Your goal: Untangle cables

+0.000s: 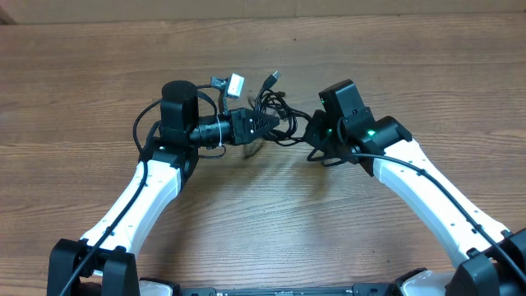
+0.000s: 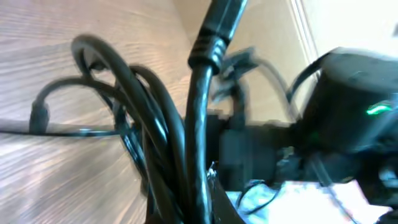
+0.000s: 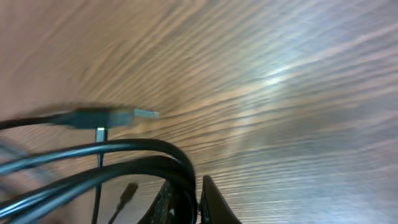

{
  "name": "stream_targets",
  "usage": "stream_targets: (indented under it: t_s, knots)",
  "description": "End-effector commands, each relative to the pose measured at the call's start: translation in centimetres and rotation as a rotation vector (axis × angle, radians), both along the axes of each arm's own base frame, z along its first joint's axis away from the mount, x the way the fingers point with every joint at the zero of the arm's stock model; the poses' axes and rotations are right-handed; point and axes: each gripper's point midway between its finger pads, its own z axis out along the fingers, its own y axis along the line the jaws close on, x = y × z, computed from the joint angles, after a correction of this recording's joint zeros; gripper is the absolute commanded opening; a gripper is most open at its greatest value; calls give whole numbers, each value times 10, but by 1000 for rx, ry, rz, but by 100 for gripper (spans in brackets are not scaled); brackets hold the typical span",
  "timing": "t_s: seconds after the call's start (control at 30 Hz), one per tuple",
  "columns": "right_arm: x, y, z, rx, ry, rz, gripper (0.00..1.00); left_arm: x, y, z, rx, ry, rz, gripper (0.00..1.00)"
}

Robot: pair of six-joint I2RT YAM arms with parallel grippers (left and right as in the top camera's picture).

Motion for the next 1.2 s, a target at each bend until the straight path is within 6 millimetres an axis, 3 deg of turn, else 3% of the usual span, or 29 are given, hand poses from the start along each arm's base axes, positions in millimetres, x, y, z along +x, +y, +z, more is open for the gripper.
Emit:
stream_targets:
  t_s: [0.0, 0.1, 0.33, 0.5, 0.77, 0.87, 1.03, 1.17]
  knots:
    - [5, -74, -33, -257, 31, -200, 8, -1, 9, 65, -122, -87, -12, 4]
    - [7, -73, -32, -253, 22, -201, 11, -5, 8, 83, -156, -168, -38, 4]
    - [0, -76, -35, -268, 51, -194, 24, -4, 9, 84, -146, -210, -36, 4]
    - [-4, -77, -36, -276, 68, -192, 48, -1, 16, 87, -126, -313, -34, 4]
    - [-4, -99, -38, -284, 98, -247, 62, 16, 64, 86, -97, -351, 41, 4]
    - [-3, -105, -39, -268, 108, -266, 67, 20, 73, 85, -93, -350, 66, 4]
    - [0, -95, -39, -211, 107, -235, 75, 19, 72, 84, -91, -348, 61, 4]
    - [21, -82, -22, -202, 10, -86, 82, 8, 69, 83, -82, -403, -11, 4]
